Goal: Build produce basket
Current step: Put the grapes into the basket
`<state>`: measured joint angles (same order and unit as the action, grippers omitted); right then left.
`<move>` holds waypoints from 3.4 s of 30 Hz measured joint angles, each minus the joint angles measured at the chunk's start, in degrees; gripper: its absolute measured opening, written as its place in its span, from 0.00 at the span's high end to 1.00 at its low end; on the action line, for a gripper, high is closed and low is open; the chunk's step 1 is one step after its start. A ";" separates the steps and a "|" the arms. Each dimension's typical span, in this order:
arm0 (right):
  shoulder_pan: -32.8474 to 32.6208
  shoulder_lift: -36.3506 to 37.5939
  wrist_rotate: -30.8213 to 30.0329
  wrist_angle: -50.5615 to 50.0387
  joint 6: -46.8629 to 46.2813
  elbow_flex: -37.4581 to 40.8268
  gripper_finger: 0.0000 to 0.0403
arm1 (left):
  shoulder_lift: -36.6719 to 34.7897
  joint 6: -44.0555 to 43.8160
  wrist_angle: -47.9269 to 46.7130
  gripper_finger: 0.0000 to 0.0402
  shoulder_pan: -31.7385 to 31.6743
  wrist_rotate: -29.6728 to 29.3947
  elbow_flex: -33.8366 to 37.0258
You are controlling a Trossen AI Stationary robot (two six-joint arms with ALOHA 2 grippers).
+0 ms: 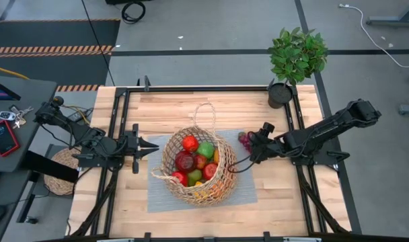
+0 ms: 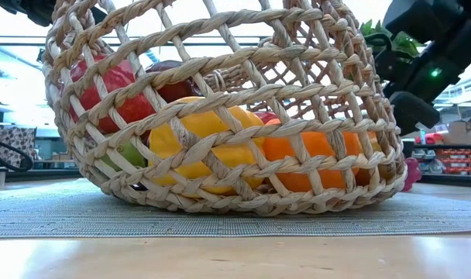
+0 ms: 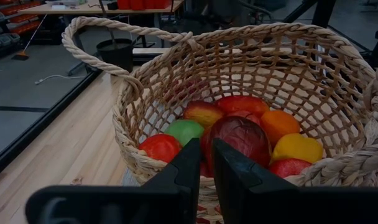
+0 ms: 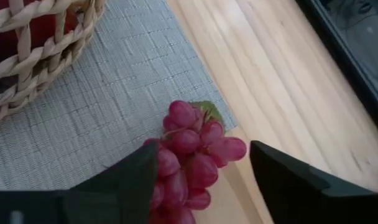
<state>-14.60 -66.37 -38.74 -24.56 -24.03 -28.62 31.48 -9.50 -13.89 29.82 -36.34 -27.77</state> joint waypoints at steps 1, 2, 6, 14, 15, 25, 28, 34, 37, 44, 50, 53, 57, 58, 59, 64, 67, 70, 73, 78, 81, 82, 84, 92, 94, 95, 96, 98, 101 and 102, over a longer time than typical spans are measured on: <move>0.15 0.00 0.50 0.02 -0.33 0.00 0.33 | -0.01 0.00 0.00 0.88 -0.01 -0.01 0.00; 0.27 0.00 1.08 0.01 -0.82 0.00 0.29 | -0.01 0.00 0.00 0.88 0.00 -0.01 0.00; 0.77 -0.02 3.43 0.02 -3.45 0.00 0.17 | -0.02 0.00 0.00 0.88 0.00 0.00 0.00; 2.81 -0.11 6.48 0.45 -5.83 0.14 0.01 | 0.00 0.00 0.01 0.88 -0.02 0.00 0.00; 3.29 -0.11 7.01 1.62 -5.80 0.62 0.01 | -0.01 0.00 0.01 0.88 -0.02 0.00 0.00; 6.81 -0.11 8.39 13.82 -3.30 7.77 0.02 | 0.00 0.00 0.00 0.88 -0.02 0.00 0.00; 7.83 -0.11 8.36 17.76 -2.96 9.37 0.02 | 0.00 0.00 0.00 0.88 -0.01 -0.01 0.00; 10.23 -0.11 8.37 26.10 -2.91 12.95 0.07 | 0.00 0.00 0.01 0.88 -0.02 0.00 0.00; 11.52 -0.11 8.41 28.10 -2.91 14.03 0.12 | -0.01 0.00 0.01 0.88 -0.02 0.00 0.00; 13.26 -0.11 8.85 29.49 -2.93 15.21 0.25 | -0.01 0.01 0.00 0.88 -0.02 0.00 -0.01; 13.28 -0.11 9.00 29.53 -1.61 15.21 0.39 | 0.00 0.00 0.00 0.88 -0.02 0.00 0.00; 13.30 -0.11 8.98 29.94 -1.23 15.25 0.45 | 0.00 0.00 0.02 0.88 0.00 0.00 -0.01; 13.30 -0.11 8.96 31.98 0.40 15.37 0.52 | -0.02 0.00 0.00 0.88 -0.02 -0.02 0.00; 13.30 -0.11 8.93 32.76 0.64 15.39 0.53 | -0.02 0.00 0.02 0.88 -0.02 0.00 0.00; 13.30 -0.11 8.77 33.64 0.91 15.39 0.55 | -0.02 0.00 0.02 0.88 0.00 0.00 -0.02; 13.30 -0.11 8.17 37.96 2.64 15.39 0.61 | -0.01 0.00 0.02 0.88 0.00 0.00 0.00; 13.30 -0.11 8.15 40.45 3.81 15.39 0.64 | -0.02 0.00 0.01 0.88 -0.01 -0.02 0.00; 13.30 -0.11 8.11 42.02 5.00 15.39 0.67 | -0.02 0.00 0.01 0.88 -0.02 0.00 0.00; 13.30 -0.11 7.08 42.41 6.19 15.37 0.70 | -0.01 0.00 0.00 0.88 -0.02 0.00 0.00; 13.30 -0.10 5.65 43.07 7.49 15.37 0.74 | 0.00 0.00 0.01 0.88 -0.01 0.00 0.00; 13.30 -0.02 5.34 44.70 9.02 15.34 0.76 | -0.02 0.00 0.00 0.88 0.00 -0.02 0.00; 13.30 -0.02 5.33 45.51 9.56 15.34 0.77 | 0.00 0.00 0.00 0.88 -0.02 0.00 0.00; 13.30 0.00 5.31 47.04 10.63 15.28 0.77 | -0.01 0.00 0.00 0.88 -0.01 -0.01 0.00; 13.06 1.72 5.33 52.72 13.76 15.26 0.79 | 0.00 0.00 0.00 0.88 0.00 0.00 0.00; 12.56 3.44 5.34 54.65 14.51 15.24 0.79 | 0.00 0.00 0.00 0.88 0.00 -0.01 0.00; 12.22 4.45 5.43 55.64 15.06 15.25 0.79 | 0.00 0.00 0.01 0.88 0.00 0.00 0.00; 11.68 5.77 5.86 56.89 15.63 15.26 0.79 | -0.01 0.00 0.01 0.88 -0.02 0.00 0.00; 10.58 8.44 7.01 58.78 16.96 14.76 0.79 | 0.00 0.00 0.01 0.88 0.00 0.00 -0.02; 8.25 12.62 7.92 58.94 19.14 12.50 0.79 | -0.02 0.00 0.01 0.88 0.00 0.00 0.00; 7.38 13.83 8.30 58.97 19.94 11.57 0.79 | 0.00 0.00 0.00 0.88 -0.02 0.00 0.00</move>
<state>-7.22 -52.53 -30.43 34.41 -4.08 -17.05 31.48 -9.50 -13.89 29.80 -36.34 -27.77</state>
